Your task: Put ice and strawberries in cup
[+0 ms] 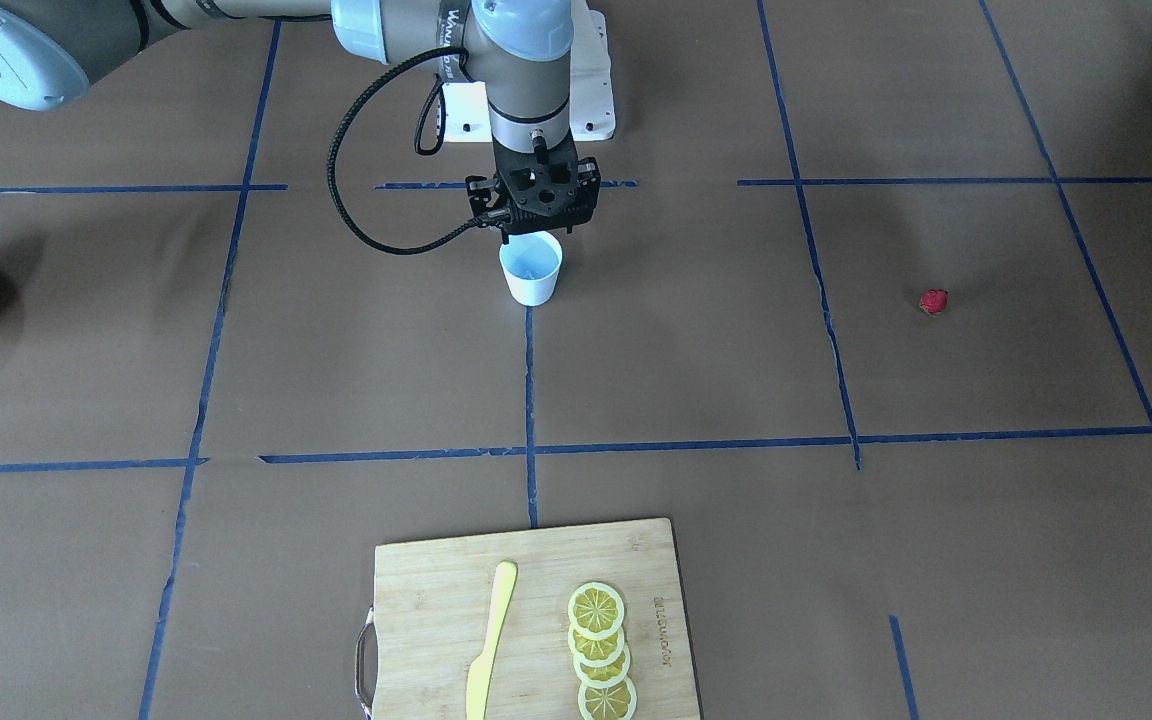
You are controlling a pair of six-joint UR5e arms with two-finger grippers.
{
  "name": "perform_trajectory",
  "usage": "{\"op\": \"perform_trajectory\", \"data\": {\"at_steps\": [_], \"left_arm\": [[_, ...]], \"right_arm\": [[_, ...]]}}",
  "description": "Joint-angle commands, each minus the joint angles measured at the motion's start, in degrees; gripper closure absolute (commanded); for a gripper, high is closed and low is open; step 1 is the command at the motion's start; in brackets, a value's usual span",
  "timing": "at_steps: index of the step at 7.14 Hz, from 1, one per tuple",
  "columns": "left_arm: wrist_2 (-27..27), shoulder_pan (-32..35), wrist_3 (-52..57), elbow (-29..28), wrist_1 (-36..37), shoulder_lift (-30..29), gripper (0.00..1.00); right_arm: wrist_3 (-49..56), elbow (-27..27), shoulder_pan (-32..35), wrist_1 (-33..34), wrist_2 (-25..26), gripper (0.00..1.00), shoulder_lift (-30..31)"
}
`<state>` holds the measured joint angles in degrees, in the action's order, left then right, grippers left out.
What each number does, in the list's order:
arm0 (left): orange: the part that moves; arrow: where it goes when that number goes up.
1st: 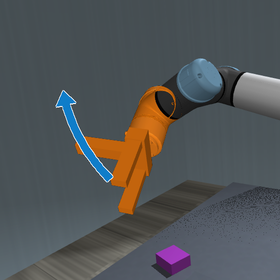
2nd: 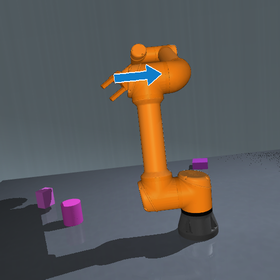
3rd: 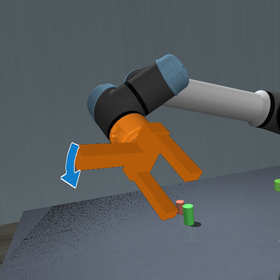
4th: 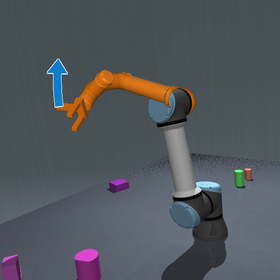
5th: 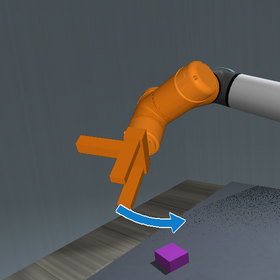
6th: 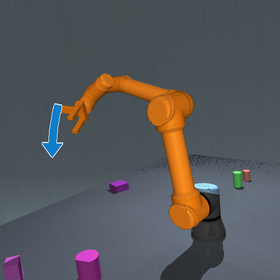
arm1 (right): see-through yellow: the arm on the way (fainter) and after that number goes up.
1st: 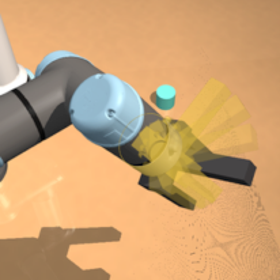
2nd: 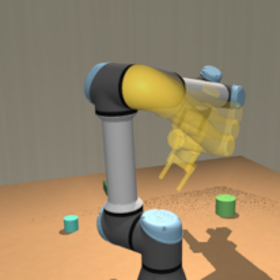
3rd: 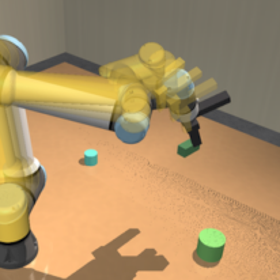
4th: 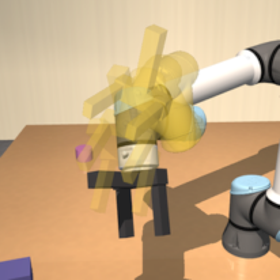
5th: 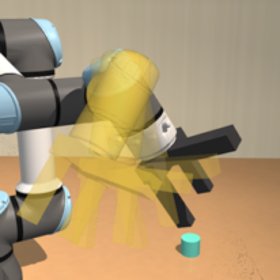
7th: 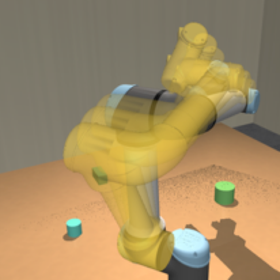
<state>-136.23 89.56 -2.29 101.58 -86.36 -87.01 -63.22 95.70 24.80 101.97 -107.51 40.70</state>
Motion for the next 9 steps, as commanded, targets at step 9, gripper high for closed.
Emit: {"op": "perform_trajectory", "data": {"at_steps": [9], "left_arm": [[-0.1,0.0,0.0,2.0,0.1,0.1,0.00]], "right_arm": [[20.7,31.0,28.8,3.5,-9.8,0.00,35.7]]}}
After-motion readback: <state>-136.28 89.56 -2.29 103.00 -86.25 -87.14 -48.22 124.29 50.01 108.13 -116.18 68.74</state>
